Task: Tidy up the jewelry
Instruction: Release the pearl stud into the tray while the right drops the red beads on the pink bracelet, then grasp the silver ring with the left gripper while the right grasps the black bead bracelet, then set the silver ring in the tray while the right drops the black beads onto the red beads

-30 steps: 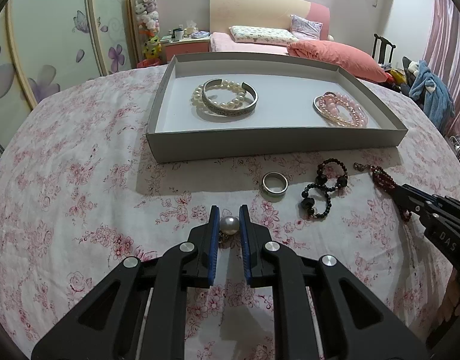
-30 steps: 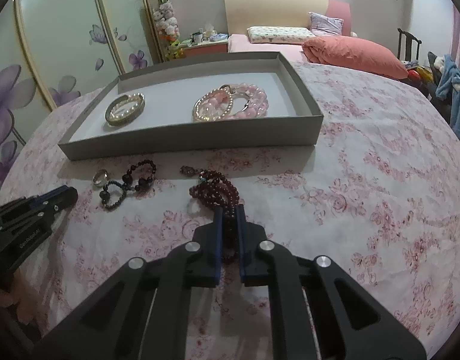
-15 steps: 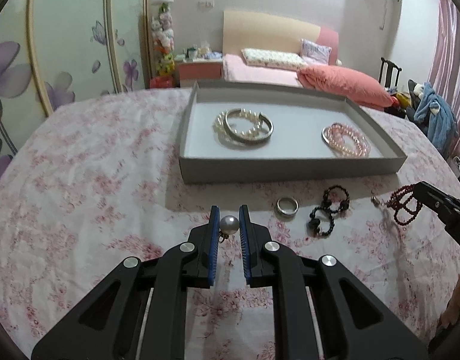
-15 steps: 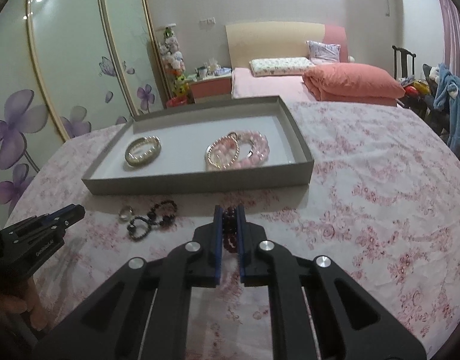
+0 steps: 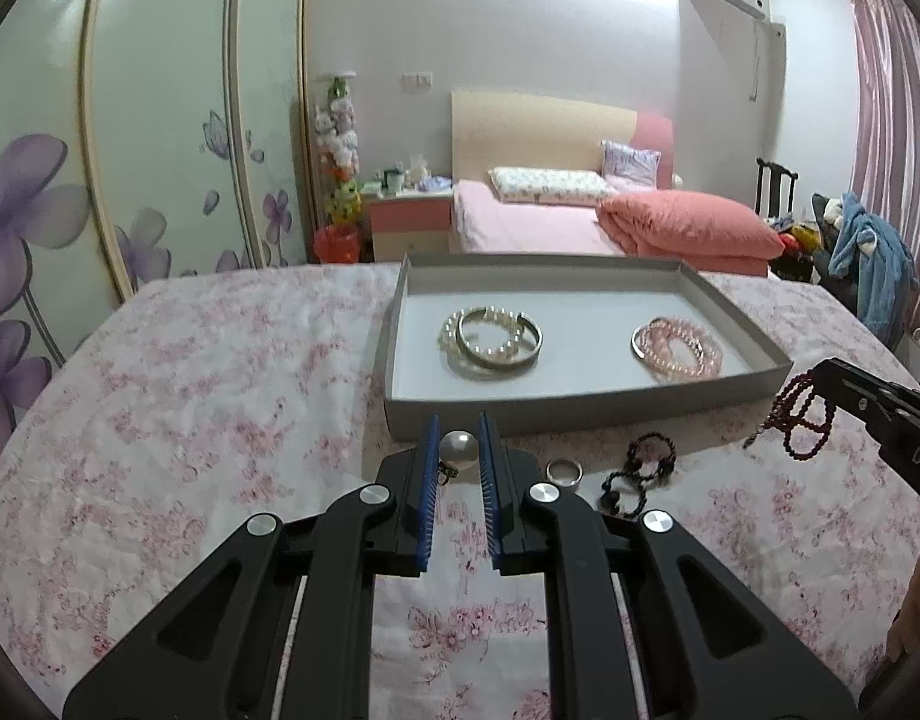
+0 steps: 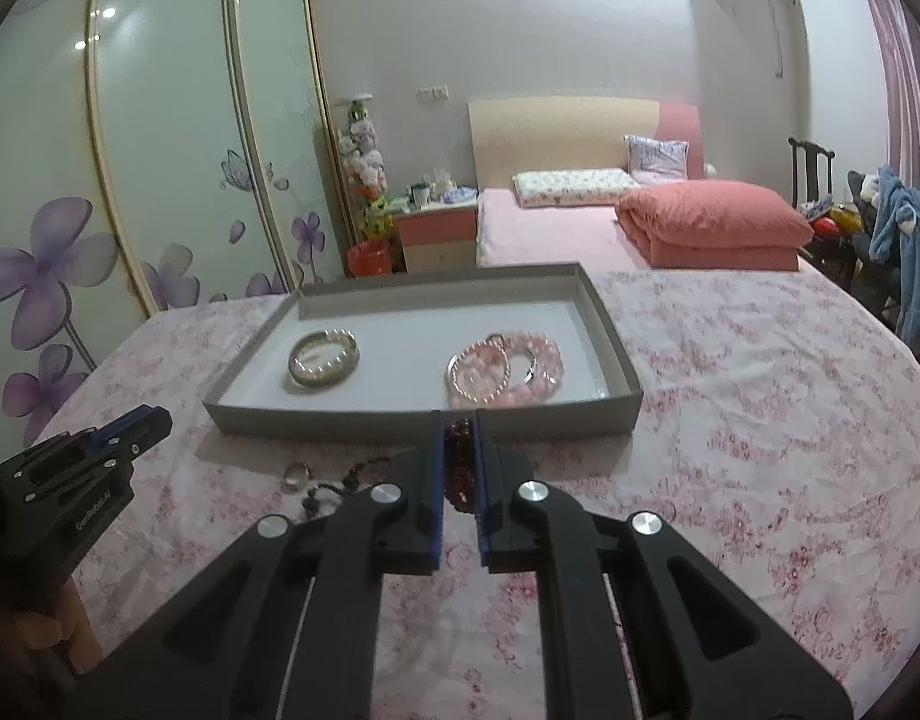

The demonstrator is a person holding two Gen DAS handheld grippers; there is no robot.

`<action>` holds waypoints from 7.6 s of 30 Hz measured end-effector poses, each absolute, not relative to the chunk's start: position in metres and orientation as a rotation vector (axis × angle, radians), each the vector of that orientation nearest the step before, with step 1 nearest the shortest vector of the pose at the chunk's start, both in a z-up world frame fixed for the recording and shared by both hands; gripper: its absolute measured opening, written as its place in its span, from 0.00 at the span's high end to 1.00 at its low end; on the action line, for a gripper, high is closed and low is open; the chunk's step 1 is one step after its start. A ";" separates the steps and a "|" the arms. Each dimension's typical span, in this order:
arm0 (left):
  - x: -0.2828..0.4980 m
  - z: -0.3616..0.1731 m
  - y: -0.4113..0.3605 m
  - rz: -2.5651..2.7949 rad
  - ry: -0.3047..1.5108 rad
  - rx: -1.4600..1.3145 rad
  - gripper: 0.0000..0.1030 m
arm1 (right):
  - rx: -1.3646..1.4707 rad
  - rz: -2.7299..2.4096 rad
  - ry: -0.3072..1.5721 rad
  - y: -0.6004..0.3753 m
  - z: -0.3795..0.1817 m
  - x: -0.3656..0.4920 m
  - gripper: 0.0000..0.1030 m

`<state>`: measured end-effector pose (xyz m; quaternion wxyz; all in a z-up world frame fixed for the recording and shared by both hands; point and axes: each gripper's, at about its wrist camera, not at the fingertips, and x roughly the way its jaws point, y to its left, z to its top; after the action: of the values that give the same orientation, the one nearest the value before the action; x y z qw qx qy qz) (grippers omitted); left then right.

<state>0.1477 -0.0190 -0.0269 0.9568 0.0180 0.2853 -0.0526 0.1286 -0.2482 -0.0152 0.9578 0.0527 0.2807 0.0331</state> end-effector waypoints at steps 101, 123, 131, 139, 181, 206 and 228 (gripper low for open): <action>0.188 -0.029 -0.010 -0.148 0.564 0.027 0.68 | 0.110 0.188 0.739 -0.231 -0.055 0.196 0.76; 0.181 -0.051 -0.028 -0.240 0.680 0.035 0.60 | 0.074 0.126 0.898 -0.230 -0.080 0.200 0.87; 0.189 -0.069 -0.060 -0.310 0.787 0.077 0.54 | 0.113 0.037 0.898 -0.261 -0.081 0.198 0.87; 0.203 -0.082 -0.070 -0.275 0.871 0.106 0.58 | 0.107 0.047 0.898 -0.259 -0.082 0.197 0.87; 0.193 -0.067 -0.019 -0.118 0.818 0.023 0.78 | 0.136 0.106 0.714 -0.257 -0.047 0.170 0.87; 0.170 -0.033 -0.024 -0.107 0.635 0.032 0.78 | 0.082 0.114 0.609 -0.238 -0.024 0.153 0.87; 0.159 0.006 -0.042 -0.093 0.372 0.052 0.78 | -0.004 0.040 0.296 -0.222 0.024 0.144 0.89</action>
<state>0.1587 -0.0419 0.0063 0.9813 0.0259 0.1849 -0.0460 0.1436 -0.2216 0.0245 0.9889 -0.0018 0.1472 0.0197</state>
